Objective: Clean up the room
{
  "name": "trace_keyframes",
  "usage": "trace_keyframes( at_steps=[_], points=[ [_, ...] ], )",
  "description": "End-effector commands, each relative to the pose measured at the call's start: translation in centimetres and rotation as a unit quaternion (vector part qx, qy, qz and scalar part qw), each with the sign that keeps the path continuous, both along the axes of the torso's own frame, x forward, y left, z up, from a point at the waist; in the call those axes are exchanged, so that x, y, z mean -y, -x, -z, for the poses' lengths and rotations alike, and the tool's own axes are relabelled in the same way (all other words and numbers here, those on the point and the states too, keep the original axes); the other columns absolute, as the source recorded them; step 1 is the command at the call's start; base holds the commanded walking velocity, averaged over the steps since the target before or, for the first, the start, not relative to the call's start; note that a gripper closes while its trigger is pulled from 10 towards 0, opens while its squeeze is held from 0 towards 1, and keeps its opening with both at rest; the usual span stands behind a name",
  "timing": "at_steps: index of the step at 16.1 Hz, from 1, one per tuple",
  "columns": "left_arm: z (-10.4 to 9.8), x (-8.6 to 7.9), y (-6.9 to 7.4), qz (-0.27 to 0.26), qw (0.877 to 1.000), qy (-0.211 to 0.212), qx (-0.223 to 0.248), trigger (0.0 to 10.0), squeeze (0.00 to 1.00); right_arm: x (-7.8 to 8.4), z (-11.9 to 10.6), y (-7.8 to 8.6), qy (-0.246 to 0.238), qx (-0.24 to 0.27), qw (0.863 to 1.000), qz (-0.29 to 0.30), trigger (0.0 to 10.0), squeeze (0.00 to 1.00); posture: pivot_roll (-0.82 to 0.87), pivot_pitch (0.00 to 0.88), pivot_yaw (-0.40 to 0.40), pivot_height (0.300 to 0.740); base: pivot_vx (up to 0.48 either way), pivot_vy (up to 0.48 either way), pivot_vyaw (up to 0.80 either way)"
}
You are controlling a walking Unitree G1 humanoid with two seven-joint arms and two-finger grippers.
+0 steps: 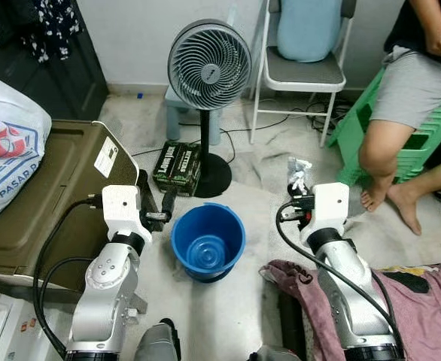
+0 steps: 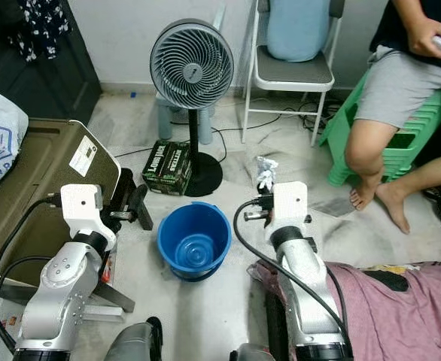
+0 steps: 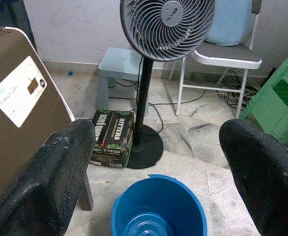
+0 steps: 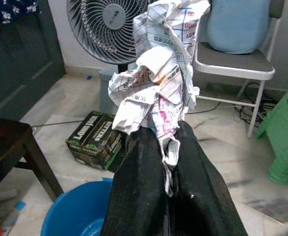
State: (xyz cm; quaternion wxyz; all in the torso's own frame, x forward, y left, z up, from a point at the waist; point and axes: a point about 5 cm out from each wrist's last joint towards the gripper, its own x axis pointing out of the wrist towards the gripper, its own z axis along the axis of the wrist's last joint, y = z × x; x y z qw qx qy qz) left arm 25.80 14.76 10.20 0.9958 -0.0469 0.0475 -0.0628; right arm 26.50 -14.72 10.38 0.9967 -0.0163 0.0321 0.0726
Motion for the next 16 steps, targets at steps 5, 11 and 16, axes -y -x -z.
trace_keyframes(
  at_steps=[5,11,16],
  points=[
    [0.13,0.34,0.33,0.019,1.000,-0.003,-0.009,10.0,0.00,0.13,0.40,0.38,0.006,-0.005,1.000,0.006,10.0,0.00,-0.04,0.141,-0.021,0.740,0.000,0.000,0.79],
    [-0.02,0.45,0.37,0.026,1.000,0.009,-0.005,10.0,0.00,0.16,0.48,0.03,0.006,-0.006,1.000,0.008,10.0,0.00,-0.03,0.149,-0.030,0.740,0.000,0.000,0.40],
    [-0.09,0.63,0.26,0.037,0.999,0.013,-0.002,10.0,0.00,0.29,0.52,-0.10,0.008,-0.007,1.000,0.014,10.0,0.00,-0.04,0.145,-0.028,0.740,0.000,0.000,0.00]
  ],
)
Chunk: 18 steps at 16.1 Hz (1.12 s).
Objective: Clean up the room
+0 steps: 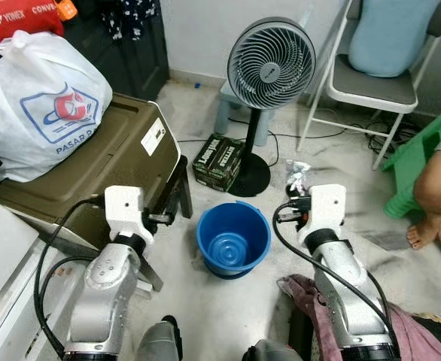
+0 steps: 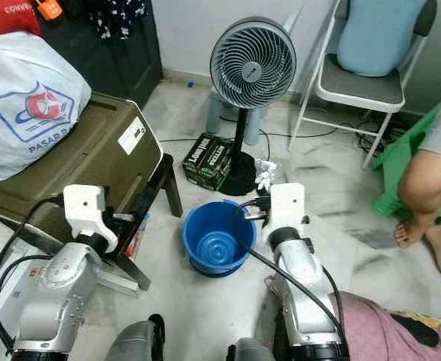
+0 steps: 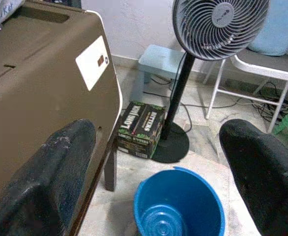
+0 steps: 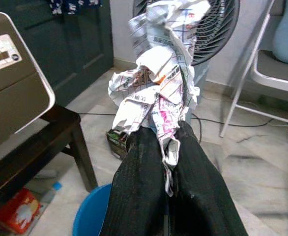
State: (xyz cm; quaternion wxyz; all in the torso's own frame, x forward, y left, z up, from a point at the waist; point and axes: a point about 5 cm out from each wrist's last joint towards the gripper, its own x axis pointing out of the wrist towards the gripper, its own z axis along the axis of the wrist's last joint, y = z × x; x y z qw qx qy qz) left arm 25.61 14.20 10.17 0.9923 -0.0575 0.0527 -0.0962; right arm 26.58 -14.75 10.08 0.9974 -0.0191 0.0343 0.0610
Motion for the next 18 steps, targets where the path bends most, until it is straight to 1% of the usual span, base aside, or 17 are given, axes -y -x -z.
trace_keyframes(
  at_steps=[1,8,14,17,18],
  points=[
    [-0.12,0.07,0.07,0.004,1.000,0.001,0.003,10.0,0.00,0.27,0.22,-0.02,0.005,-0.005,1.000,0.004,10.0,0.00,-0.04,0.145,-0.028,0.740,0.000,0.000,0.00],
    [-0.11,0.17,0.20,0.010,1.000,0.005,0.003,10.0,0.00,0.25,0.32,0.00,0.005,-0.007,1.000,0.004,10.0,0.00,-0.04,0.145,-0.028,0.740,0.269,0.000,0.00],
    [-0.03,0.25,0.18,0.012,1.000,0.006,0.002,10.0,0.00,0.22,0.38,-0.09,0.007,-0.008,1.000,0.003,10.0,0.00,-0.03,0.134,-0.030,0.740,0.350,0.000,0.00],
    [-0.03,0.26,0.16,0.011,1.000,0.005,0.002,10.0,0.00,0.07,0.43,-0.24,0.009,-0.009,1.000,0.001,10.0,0.00,-0.03,0.133,-0.031,0.740,0.277,0.000,0.00],
    [-0.02,0.26,0.18,0.010,1.000,0.005,0.002,10.0,0.00,0.04,0.45,-0.25,0.009,-0.009,1.000,0.000,10.0,0.00,-0.03,0.133,-0.031,0.740,0.000,0.000,0.00]
  ],
)
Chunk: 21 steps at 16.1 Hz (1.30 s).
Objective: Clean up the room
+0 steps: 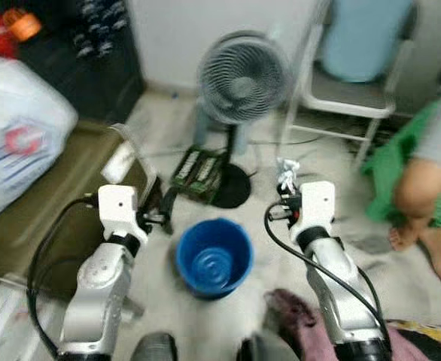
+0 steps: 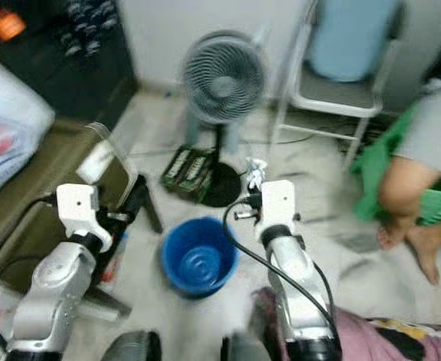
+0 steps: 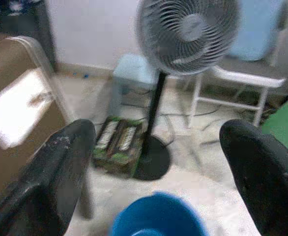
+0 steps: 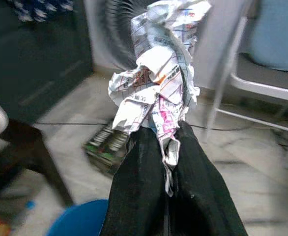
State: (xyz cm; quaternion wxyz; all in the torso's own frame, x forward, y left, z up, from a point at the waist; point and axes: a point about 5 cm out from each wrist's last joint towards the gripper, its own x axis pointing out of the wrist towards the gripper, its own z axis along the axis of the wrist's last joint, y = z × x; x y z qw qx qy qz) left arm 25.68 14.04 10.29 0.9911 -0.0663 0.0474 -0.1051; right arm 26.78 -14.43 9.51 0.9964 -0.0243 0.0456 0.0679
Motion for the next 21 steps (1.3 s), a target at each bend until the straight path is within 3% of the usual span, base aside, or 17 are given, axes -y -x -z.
trace_keyframes(
  at_steps=[1,3,7,10,15,21],
  points=[
    [0.1,0.1,0.3,0.002,1.000,-0.006,-0.002,10.0,0.00,0.3,-0.1,-0.1,0.003,0.002,1.000,0.006,10.0,0.00,-0.03,0.133,-0.031,0.740,0.349,0.000,0.00],
    [0.1,0.1,0.2,0.001,1.000,-0.004,-0.001,10.0,0.00,0.2,-0.1,-0.2,0.000,0.002,1.000,0.004,10.0,0.00,-0.03,0.135,-0.033,0.740,0.126,0.000,0.00],
    [-0.7,-0.8,-0.5,0.006,0.998,-0.058,0.032,10.0,0.00,-0.2,-0.3,-0.6,-0.005,0.004,1.000,-0.008,10.0,0.00,-0.02,0.138,-0.039,0.740,0.000,0.000,0.00],
    [-0.9,-0.3,0.4,0.105,0.980,-0.158,0.065,10.0,0.00,-0.5,-0.3,-1.1,-0.013,0.003,1.000,0.002,10.0,0.00,-0.01,0.137,-0.038,0.740,0.000,0.000,0.53],
    [-0.2,-0.5,1.6,0.149,0.965,-0.207,0.066,10.0,0.00,0.0,0.9,-1.5,-0.010,-0.035,0.999,0.035,10.0,0.00,0.02,0.151,-0.043,0.740,0.000,0.000,0.00],
    [-0.1,-1.1,3.1,0.157,0.961,-0.216,0.067,10.0,0.00,-0.7,1.7,-1.9,-0.004,-0.050,0.998,0.036,10.0,0.00,0.04,0.174,-0.025,0.740,0.000,0.000,0.74]
  ],
)
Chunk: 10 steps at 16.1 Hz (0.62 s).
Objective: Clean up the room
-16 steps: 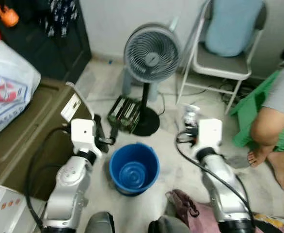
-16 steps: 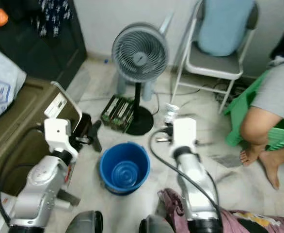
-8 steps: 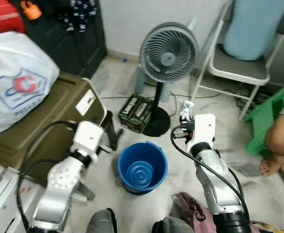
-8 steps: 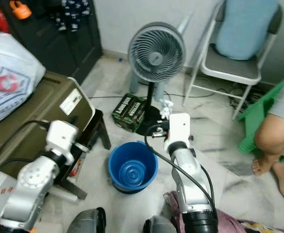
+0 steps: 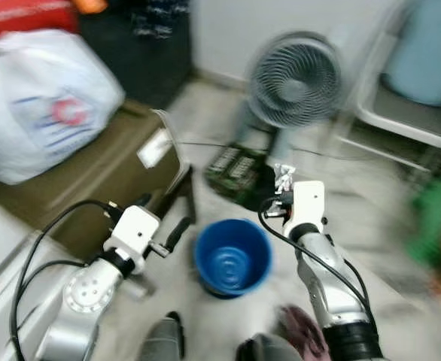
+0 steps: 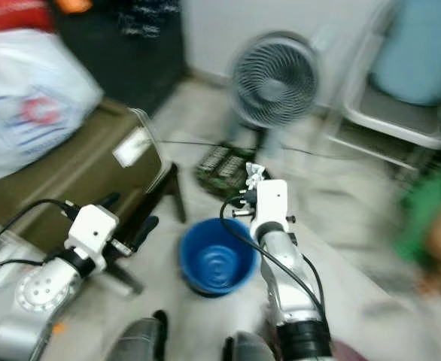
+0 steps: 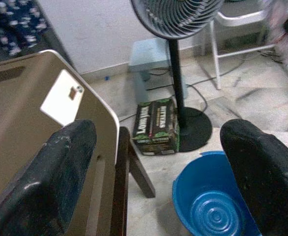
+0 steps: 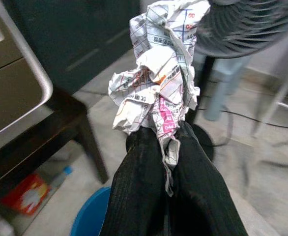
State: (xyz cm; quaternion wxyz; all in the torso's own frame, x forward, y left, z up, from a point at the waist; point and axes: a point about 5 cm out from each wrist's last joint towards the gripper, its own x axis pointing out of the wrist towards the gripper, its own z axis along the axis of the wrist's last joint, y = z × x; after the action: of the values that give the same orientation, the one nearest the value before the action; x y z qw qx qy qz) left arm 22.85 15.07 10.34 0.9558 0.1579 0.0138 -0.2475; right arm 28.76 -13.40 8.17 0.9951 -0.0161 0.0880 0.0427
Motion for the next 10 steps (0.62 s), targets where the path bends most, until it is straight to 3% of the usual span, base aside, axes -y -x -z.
trace_keyframes(
  at_steps=[1,7,10],
  points=[
    [-0.1,-0.1,0.4,0.004,1.000,-0.007,0.004,10.0,0.00,0.4,0.5,0.0,0.001,-0.010,1.000,0.012,10.0,0.00,0.04,0.176,-0.022,0.740,0.000,0.000,0.51],
    [-0.4,0.4,0.9,0.019,1.000,-0.008,0.009,10.0,0.00,1.6,2.0,-0.9,0.005,-0.047,0.998,0.038,10.0,0.00,0.07,0.190,-0.025,0.740,0.000,0.000,0.07],
    [-1.1,0.0,2.7,0.020,1.000,-0.016,0.008,10.0,0.00,1.8,3.3,-1.1,0.006,-0.083,0.995,0.053,10.0,0.00,0.11,0.240,-0.013,0.740,0.000,0.000,0.00]
  ],
)
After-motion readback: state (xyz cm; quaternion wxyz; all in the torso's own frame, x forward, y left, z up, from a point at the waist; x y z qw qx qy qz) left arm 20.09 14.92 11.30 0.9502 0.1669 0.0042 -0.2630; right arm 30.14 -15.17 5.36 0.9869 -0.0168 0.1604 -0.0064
